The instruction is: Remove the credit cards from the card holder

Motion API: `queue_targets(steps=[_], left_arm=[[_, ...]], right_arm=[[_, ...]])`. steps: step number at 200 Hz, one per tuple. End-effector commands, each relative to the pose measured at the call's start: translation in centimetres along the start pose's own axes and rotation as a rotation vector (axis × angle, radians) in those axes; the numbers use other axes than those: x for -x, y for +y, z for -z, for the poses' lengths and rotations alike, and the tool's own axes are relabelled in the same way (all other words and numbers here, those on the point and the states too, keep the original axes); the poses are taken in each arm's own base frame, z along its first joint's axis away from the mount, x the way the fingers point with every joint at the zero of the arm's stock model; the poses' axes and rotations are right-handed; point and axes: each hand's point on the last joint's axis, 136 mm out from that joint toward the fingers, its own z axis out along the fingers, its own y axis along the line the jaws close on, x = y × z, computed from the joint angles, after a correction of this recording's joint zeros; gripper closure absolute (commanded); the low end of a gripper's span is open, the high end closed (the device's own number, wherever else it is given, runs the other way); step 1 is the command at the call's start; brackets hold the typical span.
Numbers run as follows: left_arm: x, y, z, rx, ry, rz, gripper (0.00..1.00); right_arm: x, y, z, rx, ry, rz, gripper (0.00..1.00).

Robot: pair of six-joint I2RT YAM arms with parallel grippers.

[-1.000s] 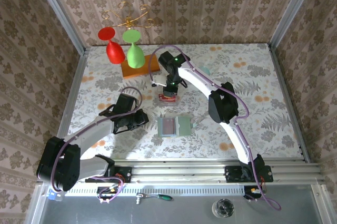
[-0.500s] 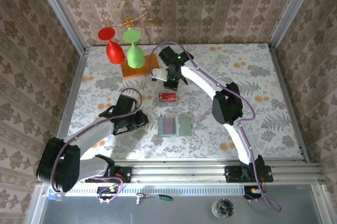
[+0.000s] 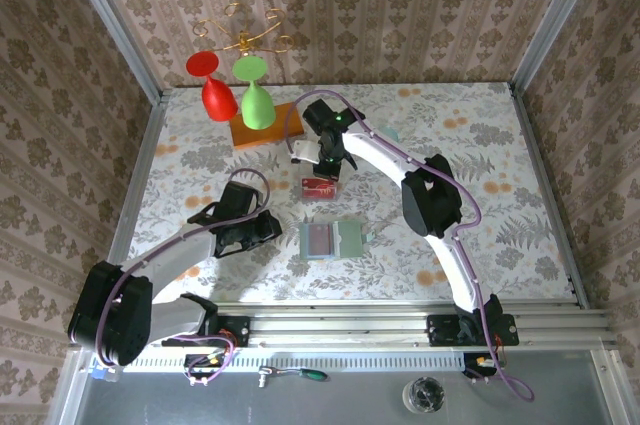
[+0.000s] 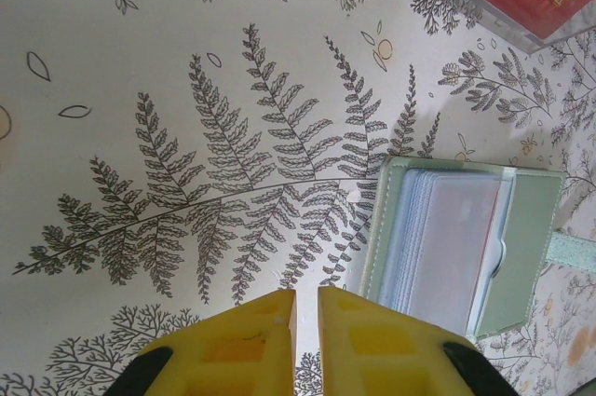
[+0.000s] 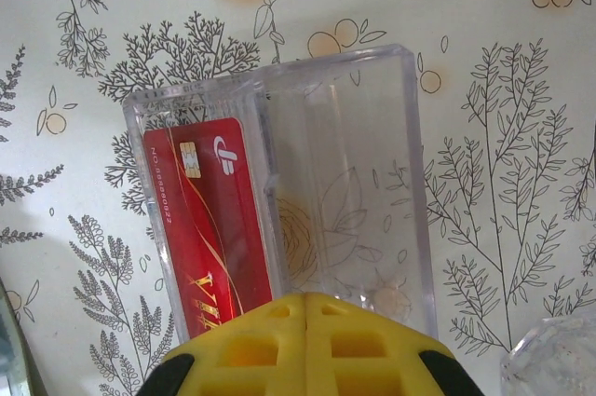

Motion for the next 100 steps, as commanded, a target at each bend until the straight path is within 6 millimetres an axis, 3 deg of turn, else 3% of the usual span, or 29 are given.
queue_targets(steps=[1, 25, 62, 100], left_arm=[[0.1, -0.1, 0.3, -0.013, -0.011, 0.015, 0.84], [0.1, -0.2, 0.3, -0.016, -0.011, 0.012, 0.84], [0.3, -0.9, 0.0, -0.03, -0.009, -0.005, 0.84], [0.6, -2.2, -0.8, -0.05, -0.001, -0.032, 0.84]], right_arm=[[0.5, 0.2, 1.0, -0.018, -0.02, 0.003, 0.96], [1.0, -0.1, 1.8, -0.035, -0.044, -0.008, 0.95], [2.4, -0.3, 4.6, -0.076, -0.141, -0.08, 0.93], [3.2, 1.0, 7.0, -0.087, -0.243, -0.234, 0.92]])
